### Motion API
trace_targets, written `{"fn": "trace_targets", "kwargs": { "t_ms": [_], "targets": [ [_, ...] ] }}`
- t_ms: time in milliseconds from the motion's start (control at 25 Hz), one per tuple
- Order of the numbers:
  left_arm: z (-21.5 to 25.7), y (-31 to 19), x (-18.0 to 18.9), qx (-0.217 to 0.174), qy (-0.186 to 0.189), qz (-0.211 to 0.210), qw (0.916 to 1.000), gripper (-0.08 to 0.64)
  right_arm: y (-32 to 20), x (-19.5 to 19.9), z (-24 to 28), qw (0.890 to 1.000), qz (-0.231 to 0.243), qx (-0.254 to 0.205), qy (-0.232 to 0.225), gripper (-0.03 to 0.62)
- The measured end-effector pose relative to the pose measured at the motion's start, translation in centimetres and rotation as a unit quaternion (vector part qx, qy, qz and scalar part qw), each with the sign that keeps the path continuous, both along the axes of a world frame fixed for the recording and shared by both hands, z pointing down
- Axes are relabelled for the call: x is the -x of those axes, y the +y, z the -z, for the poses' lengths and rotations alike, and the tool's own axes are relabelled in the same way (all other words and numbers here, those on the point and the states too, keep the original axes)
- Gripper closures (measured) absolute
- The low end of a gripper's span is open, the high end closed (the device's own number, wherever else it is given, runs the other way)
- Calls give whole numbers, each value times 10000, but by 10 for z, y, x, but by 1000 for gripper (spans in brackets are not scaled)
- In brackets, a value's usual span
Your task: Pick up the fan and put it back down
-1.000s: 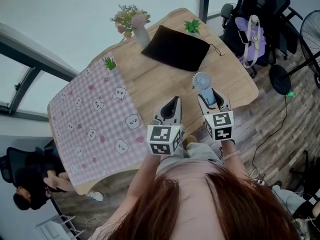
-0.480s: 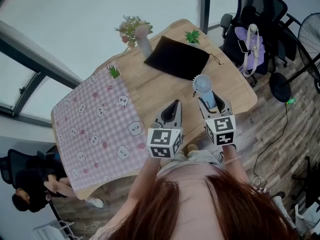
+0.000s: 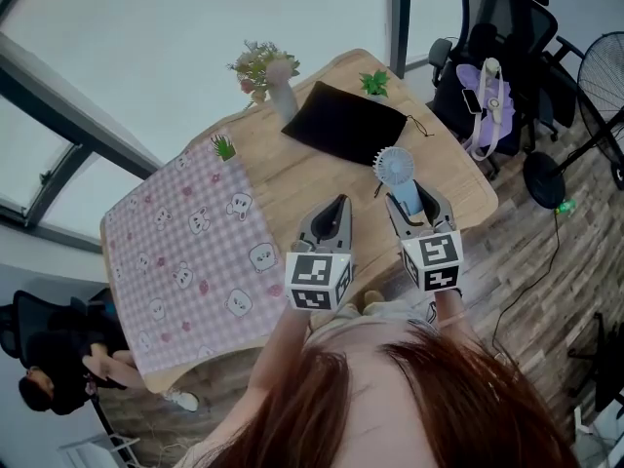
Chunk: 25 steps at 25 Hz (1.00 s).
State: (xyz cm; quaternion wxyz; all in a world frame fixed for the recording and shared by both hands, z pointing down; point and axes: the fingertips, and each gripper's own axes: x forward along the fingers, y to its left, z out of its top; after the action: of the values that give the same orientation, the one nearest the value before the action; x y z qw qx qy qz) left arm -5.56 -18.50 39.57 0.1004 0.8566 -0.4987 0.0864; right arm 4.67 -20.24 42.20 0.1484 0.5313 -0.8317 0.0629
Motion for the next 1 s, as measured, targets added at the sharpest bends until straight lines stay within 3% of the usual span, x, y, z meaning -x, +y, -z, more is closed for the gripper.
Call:
{"fn": "trace_targets", "kwargs": {
  "t_ms": [1000],
  "targets": [
    [35,-2,-3,-362,-30,55,9993,548,4,-3,50,9984,162,-525,-141,377]
  ]
}}
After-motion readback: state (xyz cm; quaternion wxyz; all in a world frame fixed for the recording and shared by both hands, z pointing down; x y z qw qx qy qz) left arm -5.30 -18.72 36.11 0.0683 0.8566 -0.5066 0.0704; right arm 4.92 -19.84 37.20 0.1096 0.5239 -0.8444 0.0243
